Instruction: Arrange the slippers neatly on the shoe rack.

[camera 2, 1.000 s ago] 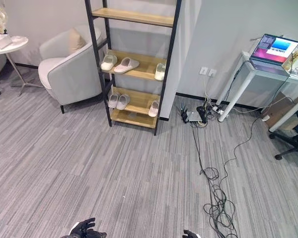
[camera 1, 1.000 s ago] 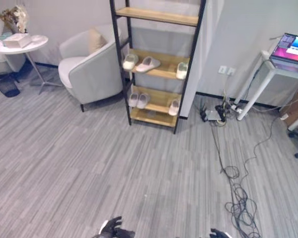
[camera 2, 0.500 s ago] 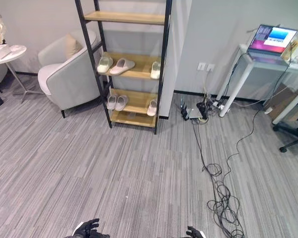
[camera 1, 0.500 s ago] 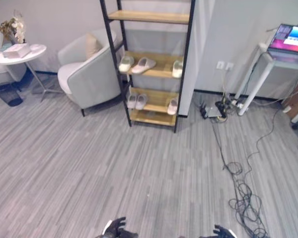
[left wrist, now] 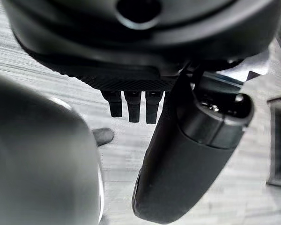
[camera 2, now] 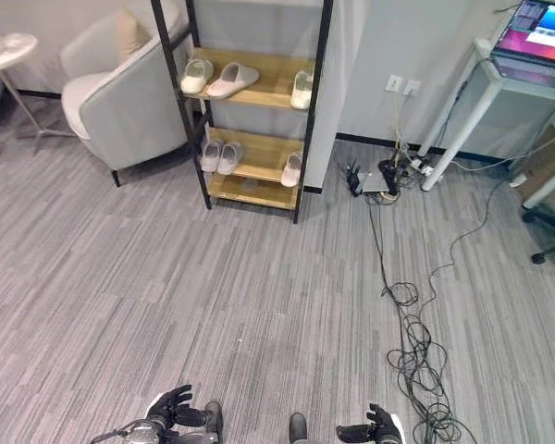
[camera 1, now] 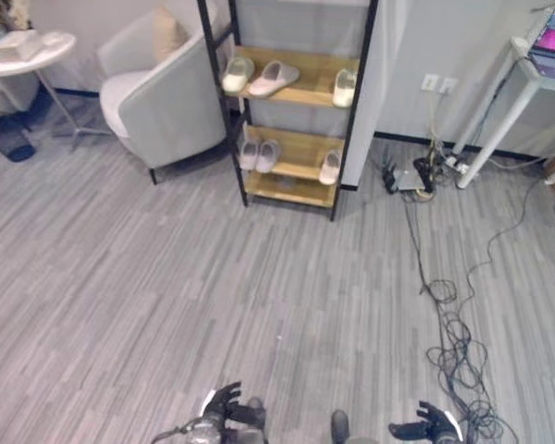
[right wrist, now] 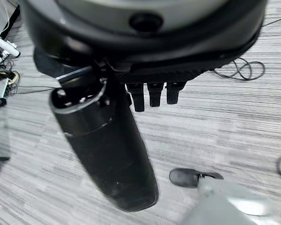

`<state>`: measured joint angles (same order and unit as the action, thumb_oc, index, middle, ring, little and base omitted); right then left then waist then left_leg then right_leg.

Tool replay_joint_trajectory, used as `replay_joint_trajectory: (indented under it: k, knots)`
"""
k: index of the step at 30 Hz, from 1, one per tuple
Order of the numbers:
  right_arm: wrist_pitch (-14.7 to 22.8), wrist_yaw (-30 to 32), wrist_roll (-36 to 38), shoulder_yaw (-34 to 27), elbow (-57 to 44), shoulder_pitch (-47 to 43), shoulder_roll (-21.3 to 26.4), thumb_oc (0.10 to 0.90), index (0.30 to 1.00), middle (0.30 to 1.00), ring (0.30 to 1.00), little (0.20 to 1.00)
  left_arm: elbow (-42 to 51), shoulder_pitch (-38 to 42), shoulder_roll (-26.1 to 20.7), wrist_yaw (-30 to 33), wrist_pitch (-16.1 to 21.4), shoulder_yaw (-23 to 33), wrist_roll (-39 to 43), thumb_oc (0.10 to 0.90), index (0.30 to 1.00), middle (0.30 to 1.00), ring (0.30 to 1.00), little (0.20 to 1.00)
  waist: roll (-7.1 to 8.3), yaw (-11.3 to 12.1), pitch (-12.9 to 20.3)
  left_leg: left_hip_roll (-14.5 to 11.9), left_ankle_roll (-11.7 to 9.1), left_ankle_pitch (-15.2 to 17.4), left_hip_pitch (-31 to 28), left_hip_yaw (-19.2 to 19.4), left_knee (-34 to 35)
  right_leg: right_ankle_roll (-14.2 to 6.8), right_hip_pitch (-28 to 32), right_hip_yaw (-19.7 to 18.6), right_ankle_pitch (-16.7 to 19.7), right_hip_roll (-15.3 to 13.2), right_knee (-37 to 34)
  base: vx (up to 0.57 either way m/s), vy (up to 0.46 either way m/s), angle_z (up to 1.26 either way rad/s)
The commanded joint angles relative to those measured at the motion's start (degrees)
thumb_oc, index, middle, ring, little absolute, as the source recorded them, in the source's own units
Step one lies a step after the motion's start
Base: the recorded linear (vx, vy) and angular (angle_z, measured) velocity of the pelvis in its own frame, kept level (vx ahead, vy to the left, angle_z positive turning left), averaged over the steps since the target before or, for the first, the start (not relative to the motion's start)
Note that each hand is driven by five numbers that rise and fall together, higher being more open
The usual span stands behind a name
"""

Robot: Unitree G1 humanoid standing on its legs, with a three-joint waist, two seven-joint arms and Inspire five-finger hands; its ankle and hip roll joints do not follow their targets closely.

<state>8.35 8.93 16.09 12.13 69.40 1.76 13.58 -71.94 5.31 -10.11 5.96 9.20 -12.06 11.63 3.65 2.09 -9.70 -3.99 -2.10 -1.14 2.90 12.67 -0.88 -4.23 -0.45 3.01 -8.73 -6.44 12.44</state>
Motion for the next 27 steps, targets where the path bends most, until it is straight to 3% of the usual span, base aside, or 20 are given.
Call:
replay_joint_trajectory:
  k: [1, 2, 5, 7, 9, 10, 11, 12, 14, 16, 19, 20, 22, 24, 27]
  knots:
    - [0.96, -0.46, 1.47, -0.97, -2.25, -3.42, 2.40, 0.800, 0.900, 0.900, 0.900, 0.900, -1.93, -3.43, -0.39, 0.70, 0.38, -2.88, -0.28, 0.800, 0.900, 0.900, 0.900, 0.900, -0.24, 0.53, 0.93, 2.50, 2.41, 2.21, 4.96, -2.01, -6.01, -5.17, 4.22, 1.49, 6.56, 0.63, 6.07, 0.33, 0.193, -0.64]
    - [0.81, -0.89, 1.27, -0.96, -2.09, -4.28, 2.50, 0.800, 0.900, 0.900, 0.900, 0.900, -1.33, -2.60, -0.63, 0.69, 0.32, -3.35, -0.58, 0.800, 0.900, 0.900, 0.900, 0.900, -0.98, -0.63, 0.12, 3.23, 3.95, 4.11, 1.77, -1.86, -5.47, -6.75, 0.89, 2.18, 11.83, -0.62, 13.41, 0.41, 0.233, -0.57]
    - [0.54, -1.54, 1.57, -0.65, -1.83, -4.57, 2.00, 0.800, 0.900, 0.900, 0.900, 0.900, -0.87, -1.88, -0.74, 0.77, 0.32, -3.78, -0.76, 0.800, 0.900, 0.900, 0.900, 0.900, -2.18, -1.53, -0.53, 3.39, 4.77, 5.56, -1.49, -1.81, -4.43, -6.45, -2.80, 4.01, 12.77, -1.98, 18.17, 0.27, 0.087, -0.03]
    - [0.30, -2.90, 1.70, 0.28, -1.12, -4.81, 1.93, 0.800, 0.900, 0.900, 0.900, 0.900, -0.15, -0.73, -0.62, 0.28, 0.66, -4.19, -0.64, 0.800, 0.900, 0.900, 0.900, 0.900, -2.88, -3.32, -0.40, 4.37, 4.41, 7.47, -5.98, -3.52, -1.97, -4.80, -6.69, 6.22, 9.49, -2.07, 12.58, 0.50, 0.010, -0.07]
    - [0.11, -3.30, 1.27, 1.00, -0.57, -5.04, 2.04, 0.800, 0.900, 0.900, 0.900, 0.900, 0.24, 0.04, -0.45, -0.02, 0.81, -4.76, -0.75, 0.800, 0.900, 0.900, 0.900, 0.900, -2.58, -4.60, -0.44, 5.37, 4.24, 9.05, -8.38, -4.95, -1.42, -3.99, -9.78, 6.09, 9.25, -1.36, 5.86, 0.33, -0.070, -0.01]
    - [0.12, -3.31, 1.27, 1.02, -0.54, -5.04, 2.07, 0.800, 0.900, 0.900, 0.900, 0.900, 0.24, 0.02, -0.41, -0.03, 0.81, -4.74, -0.75, 0.800, 0.900, 0.900, 0.900, 0.900, -2.75, -4.74, -0.61, 5.21, 4.20, 9.35, -8.73, -5.11, -1.39, -4.02, -9.37, 6.28, 8.98, -1.24, 5.85, 0.46, -0.117, 0.20]
    - [-0.05, -3.65, 1.59, 1.19, -0.41, -5.01, 2.03, 0.800, 0.900, 0.900, 0.900, 0.900, 0.52, 0.74, -0.07, -0.12, 1.06, -5.33, -0.91, 0.800, 0.900, 0.900, 0.900, 0.900, -2.47, -6.29, -0.80, 5.80, 3.69, 11.41, -11.64, -7.02, -0.79, -4.36, -11.38, 4.87, 10.59, -0.90, -2.02, 0.48, -0.118, 0.23]
    - [-0.20, -3.80, 1.47, 1.22, -0.23, -4.92, 1.97, 0.800, 0.900, 0.900, 0.900, 0.900, 0.37, 1.25, 0.01, -0.02, 1.16, -5.47, -1.12, 0.800, 0.900, 0.900, 0.900, 0.900, -2.09, -7.28, -0.66, 6.23, 3.45, 12.18, -12.98, -7.99, -0.45, -4.76, -13.04, 3.17, 11.97, -0.79, -5.04, 0.63, -0.153, 0.28]
    - [-0.31, -4.22, 1.31, 1.19, -0.39, -4.24, 2.01, 0.800, 0.900, 0.900, 0.900, 0.900, 0.04, 1.36, 0.38, -0.08, 1.44, -5.62, -1.22, 0.800, 0.900, 0.900, 0.900, 0.900, -2.49, -8.42, -0.76, 5.87, 2.92, 14.02, -15.51, -9.11, -0.43, -5.35, -14.10, 2.16, 13.11, -0.22, -6.22, 0.40, -0.104, 0.40]
    - [-0.49, -4.72, 1.00, 1.15, 0.44, -2.95, 2.14, 0.800, 0.900, 0.900, 0.900, 0.900, -0.74, 1.05, 0.76, -0.37, 1.24, -6.02, -2.68, 0.800, 0.900, 0.900, 0.900, 0.900, -2.26, -8.89, 0.21, 6.18, 2.73, 15.32, -16.48, -9.96, -1.77, -4.53, -12.80, 0.94, 13.29, 0.31, -6.08, 0.35, -0.143, 0.74]
    - [-0.66, -4.93, 1.03, 0.64, 1.53, -1.56, 2.43, 0.800, 0.900, 0.900, 0.900, 0.900, -1.10, 1.00, 1.15, -0.44, 1.15, -6.22, -2.67, 0.800, 0.900, 0.900, 0.900, 0.900, -2.64, -9.02, 0.50, 4.47, -1.14, 8.93, -13.47, -10.01, -11.42, -2.37, -9.99, 1.15, 12.68, 1.62, -6.29, 0.28, -0.188, 0.76]
    - [-0.58, -4.89, 1.38, 0.64, 1.48, -1.42, 2.66, 0.800, 0.900, 0.900, 0.900, 0.900, -0.73, 1.31, 1.06, -0.47, 1.15, -6.33, -2.38, 0.800, 0.900, 0.900, 0.900, 0.900, -2.00, -8.53, 0.14, 3.46, -2.73, 5.17, -9.92, -9.20, -18.13, -1.32, -8.01, 1.39, 11.94, 1.61, -6.98, 0.21, -0.230, 0.35]
    - [-0.55, -4.58, 1.99, 0.66, 1.68, -1.72, 2.92, 0.800, 0.900, 0.900, 0.900, 0.900, -0.36, 1.72, 0.95, -0.22, 1.02, -6.53, -1.81, 0.800, 0.900, 0.900, 0.900, 0.900, -0.82, -7.69, -0.64, 1.63, -3.99, 2.67, -4.68, -7.28, -28.12, 0.18, -5.36, 2.38, 10.37, 1.34, -7.82, 0.21, -0.205, 0.11]
    - [-0.78, -4.56, 2.24, 0.70, 1.94, -1.69, 2.93, 0.800, 0.900, 0.900, 0.900, 0.900, -0.36, 1.84, 0.82, -0.08, 0.79, -6.56, -1.83, 0.800, 0.900, 0.900, 0.900, 0.900, -0.36, -7.39, -0.76, 0.06, -3.95, 2.17, -3.51, -5.30, -29.81, 0.95, -3.95, 2.99, 9.36, 1.40, -8.16, 0.19, -0.114, -0.14]
    - [-0.57, -4.52, 3.20, 0.96, 2.06, -1.37, 2.79, 0.800, 0.900, 0.900, 0.900, 0.900, -1.05, 1.50, 0.48, -0.15, 0.60, -6.45, -1.93, 0.800, 0.900, 0.900, 0.900, 0.900, 0.97, -5.03, -0.86, -1.09, -1.76, 4.22, 4.38, -1.59, -26.72, 1.56, 1.39, 2.98, 6.28, 2.10, -9.64, 0.39, -0.102, 0.12]
